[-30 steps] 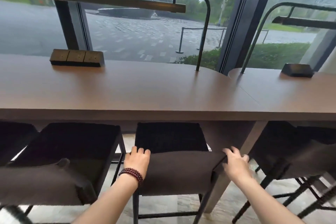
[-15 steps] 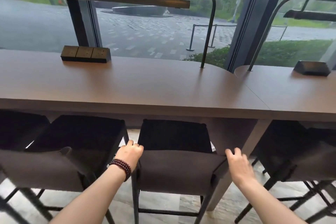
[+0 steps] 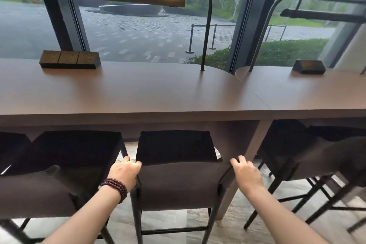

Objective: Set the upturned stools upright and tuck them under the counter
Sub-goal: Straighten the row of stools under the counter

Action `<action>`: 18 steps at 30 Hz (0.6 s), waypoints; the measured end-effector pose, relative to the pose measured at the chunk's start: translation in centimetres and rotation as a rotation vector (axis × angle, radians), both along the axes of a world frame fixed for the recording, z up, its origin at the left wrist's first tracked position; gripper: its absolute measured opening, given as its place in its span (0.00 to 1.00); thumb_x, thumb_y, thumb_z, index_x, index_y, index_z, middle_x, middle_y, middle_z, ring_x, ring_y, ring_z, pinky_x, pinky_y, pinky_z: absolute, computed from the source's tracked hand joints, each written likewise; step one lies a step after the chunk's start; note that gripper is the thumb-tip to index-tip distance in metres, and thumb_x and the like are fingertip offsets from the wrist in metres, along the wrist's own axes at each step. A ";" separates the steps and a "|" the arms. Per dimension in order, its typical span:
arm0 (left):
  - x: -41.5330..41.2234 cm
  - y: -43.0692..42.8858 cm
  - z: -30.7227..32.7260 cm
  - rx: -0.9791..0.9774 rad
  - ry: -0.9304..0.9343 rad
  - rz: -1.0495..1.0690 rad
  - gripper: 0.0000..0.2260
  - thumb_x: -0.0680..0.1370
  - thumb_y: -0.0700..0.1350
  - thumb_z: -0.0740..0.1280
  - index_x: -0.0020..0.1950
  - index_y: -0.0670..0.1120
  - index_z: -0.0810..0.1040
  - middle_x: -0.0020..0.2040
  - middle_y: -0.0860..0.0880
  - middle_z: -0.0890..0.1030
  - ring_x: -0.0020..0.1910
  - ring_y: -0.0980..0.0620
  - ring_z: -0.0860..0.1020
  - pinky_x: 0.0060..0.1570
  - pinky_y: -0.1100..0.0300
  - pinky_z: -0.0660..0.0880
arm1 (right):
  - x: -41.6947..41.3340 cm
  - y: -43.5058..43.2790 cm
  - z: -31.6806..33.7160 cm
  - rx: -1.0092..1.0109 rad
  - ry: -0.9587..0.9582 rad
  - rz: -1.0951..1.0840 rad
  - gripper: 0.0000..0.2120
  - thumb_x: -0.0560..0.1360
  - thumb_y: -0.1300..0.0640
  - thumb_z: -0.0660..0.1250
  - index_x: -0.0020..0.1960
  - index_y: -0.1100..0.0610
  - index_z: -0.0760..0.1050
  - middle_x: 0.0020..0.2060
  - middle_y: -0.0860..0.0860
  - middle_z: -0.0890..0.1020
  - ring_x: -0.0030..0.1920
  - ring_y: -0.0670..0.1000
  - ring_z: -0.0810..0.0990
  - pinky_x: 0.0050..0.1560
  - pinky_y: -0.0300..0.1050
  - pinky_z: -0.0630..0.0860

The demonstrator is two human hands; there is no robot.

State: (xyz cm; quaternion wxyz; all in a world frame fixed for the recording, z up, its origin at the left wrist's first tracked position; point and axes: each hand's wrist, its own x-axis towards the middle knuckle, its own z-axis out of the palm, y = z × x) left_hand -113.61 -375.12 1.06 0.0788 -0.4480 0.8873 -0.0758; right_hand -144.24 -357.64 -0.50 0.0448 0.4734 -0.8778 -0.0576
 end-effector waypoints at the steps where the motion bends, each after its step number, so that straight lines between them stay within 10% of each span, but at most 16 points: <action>1: -0.3 0.0 0.1 -0.002 -0.013 0.002 0.17 0.75 0.40 0.59 0.62 0.50 0.72 0.62 0.52 0.76 0.65 0.50 0.69 0.62 0.56 0.66 | -0.1 0.1 0.0 -0.002 -0.018 -0.005 0.24 0.75 0.71 0.59 0.68 0.53 0.67 0.63 0.53 0.71 0.56 0.56 0.77 0.52 0.48 0.78; 6: -3.0 0.9 1.0 -0.003 0.095 -0.018 0.22 0.73 0.43 0.61 0.68 0.51 0.67 0.66 0.52 0.72 0.70 0.51 0.65 0.71 0.43 0.55 | -0.1 0.7 0.6 -0.119 -0.122 -0.011 0.27 0.78 0.62 0.60 0.75 0.53 0.59 0.72 0.53 0.66 0.63 0.57 0.74 0.59 0.49 0.74; 13: -12.9 5.5 1.9 -0.028 0.575 -0.450 0.22 0.53 0.30 0.74 0.45 0.44 0.83 0.42 0.48 0.84 0.43 0.45 0.84 0.41 0.48 0.80 | -2.0 6.9 2.3 -0.446 -0.173 -0.048 0.21 0.79 0.58 0.58 0.71 0.59 0.66 0.60 0.54 0.77 0.57 0.56 0.77 0.56 0.49 0.75; 18: -21.7 12.0 3.3 0.135 0.685 -0.610 0.17 0.60 0.30 0.70 0.46 0.44 0.82 0.45 0.47 0.83 0.45 0.45 0.82 0.43 0.52 0.80 | -7.0 14.7 3.2 -0.515 -0.149 -0.180 0.19 0.79 0.60 0.56 0.70 0.58 0.67 0.56 0.53 0.79 0.55 0.54 0.78 0.53 0.45 0.74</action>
